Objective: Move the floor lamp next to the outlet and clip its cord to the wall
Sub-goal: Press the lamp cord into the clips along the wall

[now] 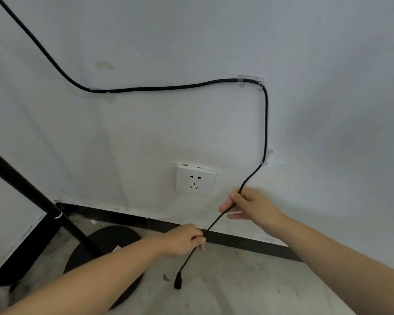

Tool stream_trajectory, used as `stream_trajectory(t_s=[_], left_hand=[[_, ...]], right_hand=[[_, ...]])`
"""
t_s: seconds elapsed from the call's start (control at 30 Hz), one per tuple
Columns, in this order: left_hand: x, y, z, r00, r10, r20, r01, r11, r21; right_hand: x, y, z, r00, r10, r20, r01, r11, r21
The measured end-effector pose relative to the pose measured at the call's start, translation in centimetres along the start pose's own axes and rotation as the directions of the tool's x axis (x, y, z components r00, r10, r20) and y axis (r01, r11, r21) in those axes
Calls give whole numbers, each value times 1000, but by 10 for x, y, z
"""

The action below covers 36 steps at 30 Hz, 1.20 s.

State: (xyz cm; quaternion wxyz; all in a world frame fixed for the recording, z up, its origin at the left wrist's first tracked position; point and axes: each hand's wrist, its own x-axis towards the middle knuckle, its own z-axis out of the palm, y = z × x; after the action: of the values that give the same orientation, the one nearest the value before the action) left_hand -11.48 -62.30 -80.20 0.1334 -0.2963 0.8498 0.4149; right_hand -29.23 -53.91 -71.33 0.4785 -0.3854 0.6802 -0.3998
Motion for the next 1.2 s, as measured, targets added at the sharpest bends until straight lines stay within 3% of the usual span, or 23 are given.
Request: stream_trajectory(t_s=[0.13,0.23,0.3,0.43,0.57,0.67,0.8,0.93,1.1,1.2], left_hand=[[1,-38,8,997,-79,-17,79,997,-17],[10,-49,6,989,-112,-96,95,981,-167],[16,-55,4,971,-160,-176,103,950,-294],[35,-58,7,919,-246,-309,114,914,-389],[52,-51,16,887,-265,-379,119,923,-366],[55,-56,18,862,-248,-443,97,936,-337],[57,-54,18,881,-222,-417,90,945,-314],[62,-46,19,833,-221,-507,84,957,-279],[56,-54,4,905,-138,-402,-6,942,-337],[55,-51,1,911,-160,-381,18,936,-351]], right_hand=[[15,23,5,991,126,47,-119,984,-132],[24,35,13,961,214,172,-207,977,-61],[30,43,19,962,208,174,-200,978,-63],[40,63,28,986,120,-112,-126,991,-44],[43,80,35,933,31,-358,-86,986,-139],[46,83,40,922,2,-388,-91,973,-210],[49,89,43,897,-22,-442,-118,951,-286],[46,90,48,880,-23,-475,-126,952,-279],[30,95,31,864,-32,-502,-185,908,-377],[18,100,12,857,-39,-514,-225,868,-442]])
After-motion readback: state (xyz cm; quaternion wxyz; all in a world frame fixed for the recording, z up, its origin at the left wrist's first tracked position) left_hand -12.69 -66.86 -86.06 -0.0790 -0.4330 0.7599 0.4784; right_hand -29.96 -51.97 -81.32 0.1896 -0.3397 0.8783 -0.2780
